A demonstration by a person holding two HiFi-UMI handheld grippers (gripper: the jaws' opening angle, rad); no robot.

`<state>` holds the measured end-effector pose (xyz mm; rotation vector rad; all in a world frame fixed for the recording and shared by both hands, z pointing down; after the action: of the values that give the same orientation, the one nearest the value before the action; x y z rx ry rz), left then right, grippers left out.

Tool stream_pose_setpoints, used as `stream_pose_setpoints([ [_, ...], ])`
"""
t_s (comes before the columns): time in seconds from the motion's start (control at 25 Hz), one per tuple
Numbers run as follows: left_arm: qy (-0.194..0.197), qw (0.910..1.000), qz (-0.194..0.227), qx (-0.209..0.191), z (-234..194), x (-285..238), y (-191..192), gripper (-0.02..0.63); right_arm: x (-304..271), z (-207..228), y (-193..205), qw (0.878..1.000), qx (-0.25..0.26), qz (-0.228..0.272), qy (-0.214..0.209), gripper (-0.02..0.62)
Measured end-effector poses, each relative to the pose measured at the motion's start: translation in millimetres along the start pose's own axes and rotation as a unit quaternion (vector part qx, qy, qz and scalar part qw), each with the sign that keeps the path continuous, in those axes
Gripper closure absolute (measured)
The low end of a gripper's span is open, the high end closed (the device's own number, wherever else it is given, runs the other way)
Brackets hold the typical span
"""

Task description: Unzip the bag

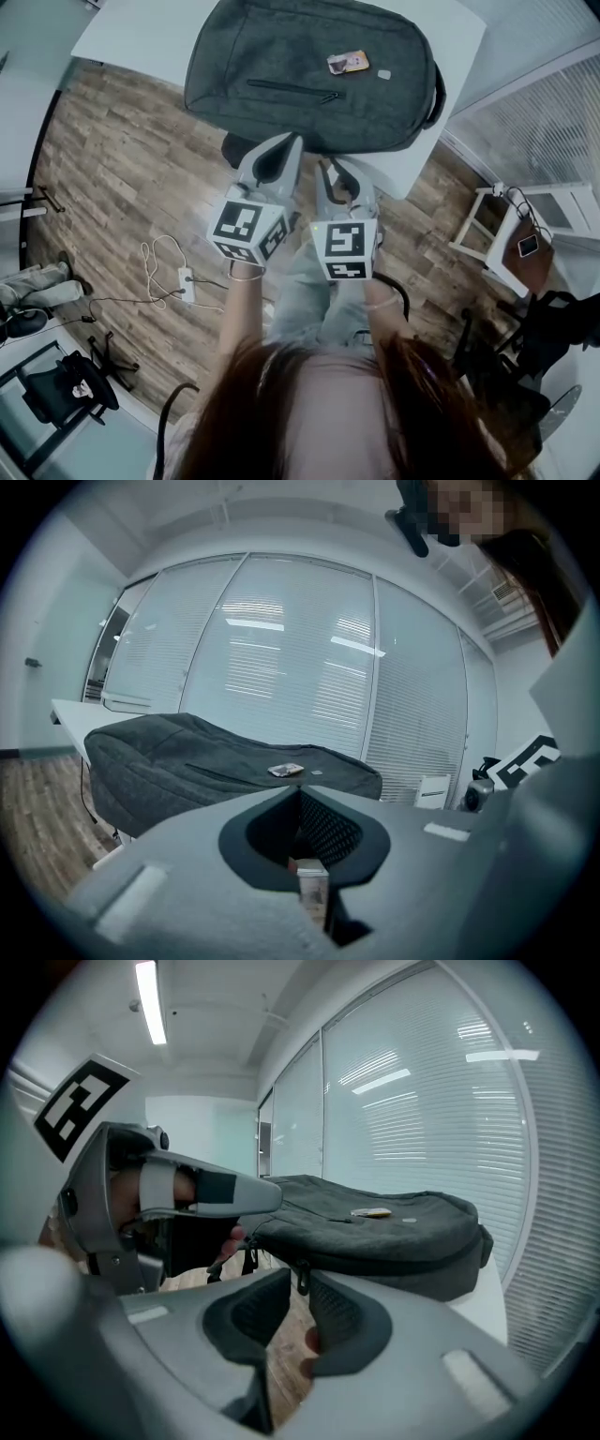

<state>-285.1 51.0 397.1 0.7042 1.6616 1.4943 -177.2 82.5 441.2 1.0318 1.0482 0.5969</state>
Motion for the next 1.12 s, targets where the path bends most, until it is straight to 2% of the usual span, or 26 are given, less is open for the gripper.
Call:
stream_pose_setpoints([
  [0.24, 0.018, 0.9998, -0.012, 0.001, -4, -16, 7, 0.603, -4, 0, 0, 1.0, -0.011, 0.01, 0.012, 0.528],
  [0.4, 0.03, 0.9988, -0.037, 0.011, -6, -22, 14, 0.603, -8, 0, 1, 1.0, -0.019, 0.016, 0.019, 0.528],
  [0.6, 0.039, 0.9967, -0.069, 0.013, -6, -28, 16, 0.603, -14, 0, 0, 0.998, -0.018, 0.035, 0.055, 0.532],
  [0.72, 0.033, 0.9968, -0.072, 0.01, -6, -27, 17, 0.603, -14, -4, 2, 0.997, 0.003, 0.042, 0.064, 0.548],
  [0.88, 0.018, 0.9969, -0.075, 0.015, -5, -26, 17, 0.603, -10, -5, 3, 0.998, 0.007, 0.039, 0.054, 0.583],
  [1.12, -0.01, 0.9963, -0.08, 0.029, -2, -27, 19, 0.603, -3, -3, 5, 0.996, 0.044, 0.015, 0.071, 0.586],
])
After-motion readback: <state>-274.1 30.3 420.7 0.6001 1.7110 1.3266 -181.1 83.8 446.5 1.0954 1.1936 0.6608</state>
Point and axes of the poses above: the fingertips, and each gripper's own axes: x backward along the fingers, z to its right, y out of its underside, the point moved 7 cm from there along x, backward along the fingers, and after that the axes turned 10 degrees about -x, right-handed, at the moved point
